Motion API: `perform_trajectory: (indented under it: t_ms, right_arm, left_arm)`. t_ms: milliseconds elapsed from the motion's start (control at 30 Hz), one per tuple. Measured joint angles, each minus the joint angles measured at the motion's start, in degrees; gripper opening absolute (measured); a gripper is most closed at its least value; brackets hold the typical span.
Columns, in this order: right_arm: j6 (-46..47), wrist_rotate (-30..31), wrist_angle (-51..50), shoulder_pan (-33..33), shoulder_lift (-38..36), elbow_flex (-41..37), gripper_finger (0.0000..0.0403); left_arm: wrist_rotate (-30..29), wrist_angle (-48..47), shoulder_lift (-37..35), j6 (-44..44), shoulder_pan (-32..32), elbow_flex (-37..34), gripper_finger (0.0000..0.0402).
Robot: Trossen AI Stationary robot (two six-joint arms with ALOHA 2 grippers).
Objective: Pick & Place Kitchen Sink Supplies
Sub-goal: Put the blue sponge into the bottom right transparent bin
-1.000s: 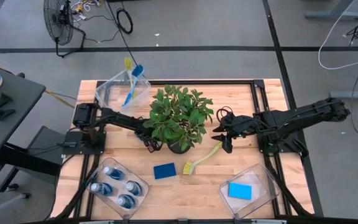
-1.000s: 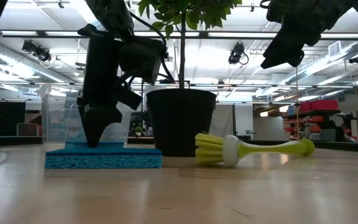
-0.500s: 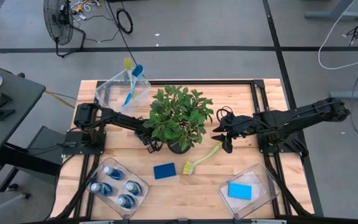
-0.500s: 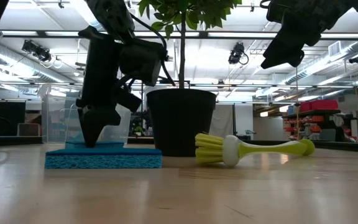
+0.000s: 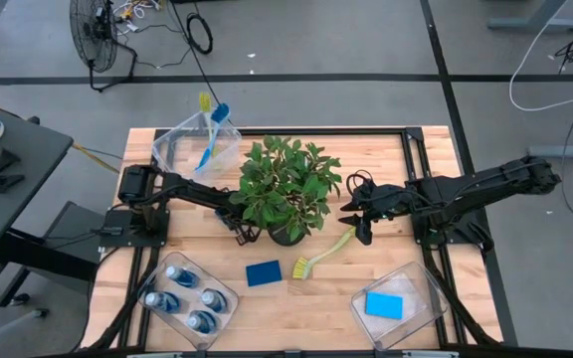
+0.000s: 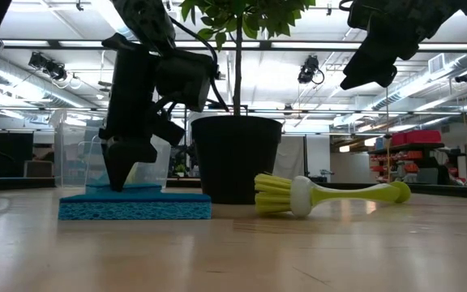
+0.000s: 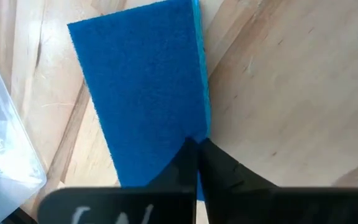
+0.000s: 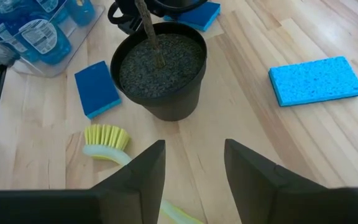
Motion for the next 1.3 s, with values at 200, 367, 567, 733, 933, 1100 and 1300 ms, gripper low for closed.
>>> perform_trajectory:
  t_ms: [200, 367, 567, 733, 933, 1100, 1300]
  right_arm:
    - [0.0, 0.0, 0.0, 0.0, 0.0, 0.0, 0.0167]
    - [-1.0, 0.0, 0.0, 0.0, 0.0, 0.0, 0.0167]
    - [-1.5, 0.9, 0.2, 0.0, 0.0, 0.0, 0.0167]
    - [-3.0, 1.6, 1.1, 0.0, 0.0, 0.0, 0.0167]
    - [-10.7, 3.9, 2.3, 0.0, 0.0, 0.0, 0.0167]
    - [-12.4, 6.5, 2.2, -0.1, 0.0, 0.0, 0.0167]
    - [-12.3, 6.5, 2.2, -0.2, 0.0, 0.0, 0.0167]
  left_arm:
    - [0.2, -1.1, -1.8, 0.0, 0.0, 0.1, 0.0004]
    - [-1.8, -3.1, -4.3, 0.0, 0.0, 1.9, 0.0003]
    - [-4.7, -3.5, -7.1, 1.9, 0.0, 4.7, 0.0002]
    - [-7.6, -3.3, -8.5, 7.8, 1.1, 5.9, 0.0001]
    - [-9.4, -1.0, -10.7, 16.3, 3.7, 5.9, 0.0001]
    - [-8.6, 1.5, -11.1, 20.5, 6.9, 5.6, 0.0001]
    - [-7.8, 3.3, -11.1, 20.2, 10.6, 4.7, 0.0001]
